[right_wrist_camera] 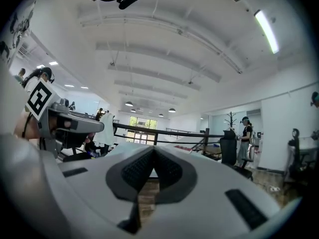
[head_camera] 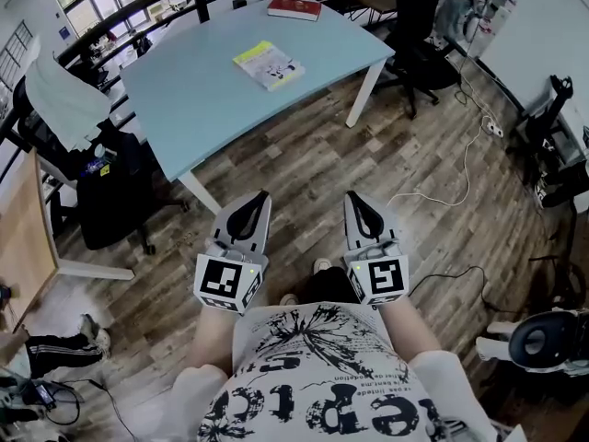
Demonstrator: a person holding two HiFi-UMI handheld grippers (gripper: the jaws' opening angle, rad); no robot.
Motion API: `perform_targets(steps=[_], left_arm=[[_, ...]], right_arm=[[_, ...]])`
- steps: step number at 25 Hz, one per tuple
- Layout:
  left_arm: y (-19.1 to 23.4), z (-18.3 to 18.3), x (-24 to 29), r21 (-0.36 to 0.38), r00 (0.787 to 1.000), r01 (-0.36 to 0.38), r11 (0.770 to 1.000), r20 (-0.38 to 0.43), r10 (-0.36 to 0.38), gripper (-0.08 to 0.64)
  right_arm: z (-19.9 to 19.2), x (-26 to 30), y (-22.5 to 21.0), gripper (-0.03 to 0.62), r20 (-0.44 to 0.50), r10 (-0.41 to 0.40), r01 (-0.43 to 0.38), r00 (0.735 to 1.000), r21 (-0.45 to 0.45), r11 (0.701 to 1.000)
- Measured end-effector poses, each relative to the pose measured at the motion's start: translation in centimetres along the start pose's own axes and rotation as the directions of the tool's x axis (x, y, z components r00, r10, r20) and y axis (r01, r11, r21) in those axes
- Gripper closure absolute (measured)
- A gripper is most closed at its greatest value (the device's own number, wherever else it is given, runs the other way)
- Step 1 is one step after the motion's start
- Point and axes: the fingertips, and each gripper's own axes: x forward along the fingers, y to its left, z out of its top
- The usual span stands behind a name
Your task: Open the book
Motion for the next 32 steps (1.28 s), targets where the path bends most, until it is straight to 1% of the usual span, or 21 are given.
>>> perform_targets(steps=[3, 7, 11, 14, 18, 21, 23, 28, 32], left_arm=[[0.4, -0.9, 1.9, -0.008, 1.0, -0.01, 1.0, -0.019, 0.01, 0.538], [1.2, -1.9, 5.8, -0.009, 0.998, -0.041, 0.999, -0.041, 0.041, 0.538], [1.9, -1.5, 11.9, -0.011, 0.995, -0.087, 0.996, -0.044, 0.086, 0.538], [2.8, -1.0, 17.0, -0.015, 0.99, -0.141, 0.99, -0.035, 0.14, 0.538], [3.4, -0.5, 23.8, -0.027, 0.982, -0.188, 0.982, -0.025, 0.187, 0.538], [3.8, -0.6, 28.1, -0.028, 0.97, -0.241, 0.97, -0.029, 0.24, 0.538], [4.1, -0.8, 30.4, -0.033, 0.962, -0.273, 0.961, -0.037, 0.272, 0.538], [5.4, -1.9, 35.0, -0.042, 0.948, -0.312, 0.949, -0.079, 0.308, 0.538], [8.0, -2.7, 37.8, -0.047, 0.936, -0.341, 0.939, -0.106, 0.334, 0.538]], right_arm=[[-1.1, 1.4, -1.4, 0.581, -0.014, 0.005, -0.005, 1.0, 0.01, 1.0], [-2.3, 4.6, -4.3, 0.581, -0.014, 0.032, -0.032, 0.999, -0.008, 0.999], [-2.7, 8.8, -9.3, 0.581, -0.016, 0.063, -0.063, 0.998, -0.007, 0.998], [-3.1, 12.8, -13.5, 0.581, -0.017, 0.1, -0.1, 0.995, -0.009, 0.995], [-3.6, 17.3, -19.2, 0.581, -0.015, 0.144, -0.144, 0.989, -0.023, 0.989], [-4.0, 20.6, -23.2, 0.581, -0.012, 0.185, -0.185, 0.983, -0.035, 0.982], [-4.3, 22.3, -25.3, 0.581, -0.013, 0.207, -0.207, 0.978, -0.028, 0.978], [-5.5, 26.6, -28.7, 0.581, -0.031, 0.237, -0.237, 0.971, 0.002, 0.972], [-6.2, 30.5, -29.6, 0.581, -0.049, 0.261, -0.262, 0.964, 0.005, 0.965]])
